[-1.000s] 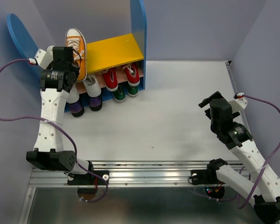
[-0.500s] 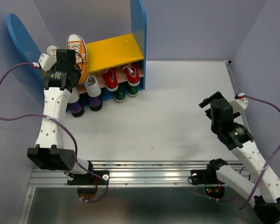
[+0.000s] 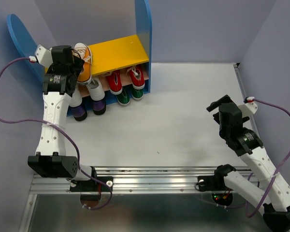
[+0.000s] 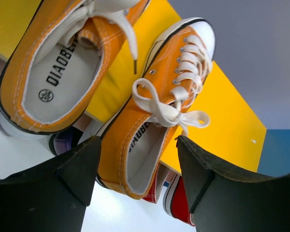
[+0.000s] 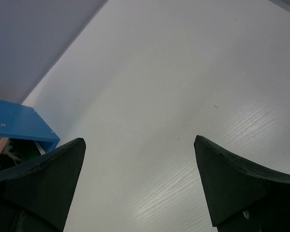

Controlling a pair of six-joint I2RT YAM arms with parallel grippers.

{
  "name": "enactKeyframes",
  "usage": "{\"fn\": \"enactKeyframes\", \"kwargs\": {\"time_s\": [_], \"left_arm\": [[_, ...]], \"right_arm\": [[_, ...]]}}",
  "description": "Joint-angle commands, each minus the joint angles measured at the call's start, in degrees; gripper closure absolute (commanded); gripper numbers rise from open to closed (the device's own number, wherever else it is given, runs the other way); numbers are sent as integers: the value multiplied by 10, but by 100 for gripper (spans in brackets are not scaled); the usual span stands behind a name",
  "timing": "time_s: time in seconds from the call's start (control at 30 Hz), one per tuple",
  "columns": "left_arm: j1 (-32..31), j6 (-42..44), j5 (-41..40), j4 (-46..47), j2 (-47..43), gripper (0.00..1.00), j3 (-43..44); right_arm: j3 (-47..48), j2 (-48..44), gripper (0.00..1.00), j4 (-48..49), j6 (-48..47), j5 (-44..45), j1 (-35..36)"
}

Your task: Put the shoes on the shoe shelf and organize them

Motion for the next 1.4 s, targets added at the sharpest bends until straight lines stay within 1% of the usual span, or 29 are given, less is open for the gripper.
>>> {"fn": "enactKeyframes", "kwargs": {"time_s": [0.0,0.03,0.07,0.1,0.13,0.17,0.2,0.43,0.53,0.57,0.6,0.73,0.83,0.9,0.93,0.97,1.03,1.07,1.1,1.2,1.27,1.37], "left_arm": [[4,97,26,93,-50,25,14],[4,131,78,121,-72,25,-4],[4,172,101,151,-86,25,-17],[3,187,125,179,-101,25,-36],[3,201,150,244,-117,25,-75],[1,212,175,269,-143,25,-89],[-1,221,178,291,-150,25,-100],[-36,322,195,280,-155,22,-91],[-75,355,189,282,-164,22,-111],[-102,362,182,281,-165,22,-115],[-115,370,177,281,-166,22,-122],[-168,401,159,276,-170,22,-152],[-199,420,180,277,-173,21,-173],[-222,432,180,275,-167,21,-179],[-257,445,172,271,-164,21,-176],[-278,452,150,268,-152,21,-174],[-318,463,132,259,-138,21,-167],[-350,472,123,257,-122,20,-161],[-365,473,119,256,-115,20,-159],[-398,474,114,257,-90,20,-153],[-411,478,99,256,-79,20,-147],[-424,480,98,260,-71,19,-140]], "right_arm": [[2,2,0,0,0,1,-2],[5,11,0,0,-4,-2,-2],[6,17,0,2,-8,-11,-2],[8,25,0,4,-12,-16,-2],[10,36,0,4,-18,-21,-2],[11,46,0,5,-19,-26,-2],[15,70,0,5,-22,-38,-2],[55,191,0,27,-58,-123,-2],[68,230,0,40,-80,-165,-2],[71,237,0,40,-81,-173,-2],[72,242,0,40,-81,-181,-2],[75,246,0,40,-86,-177,-2],[71,232,0,41,-85,-161,-2],[70,229,0,41,-84,-153,-2],[70,228,0,41,-83,-144,-2],[69,228,0,41,-80,-141,-2],[70,228,0,41,-77,-136,-2],[70,228,0,41,-75,-134,-2],[71,228,0,41,-74,-132,-2],[68,224,0,40,-69,-121,-2],[66,222,0,40,-68,-118,-2],[64,218,0,40,-68,-114,-2]]}}
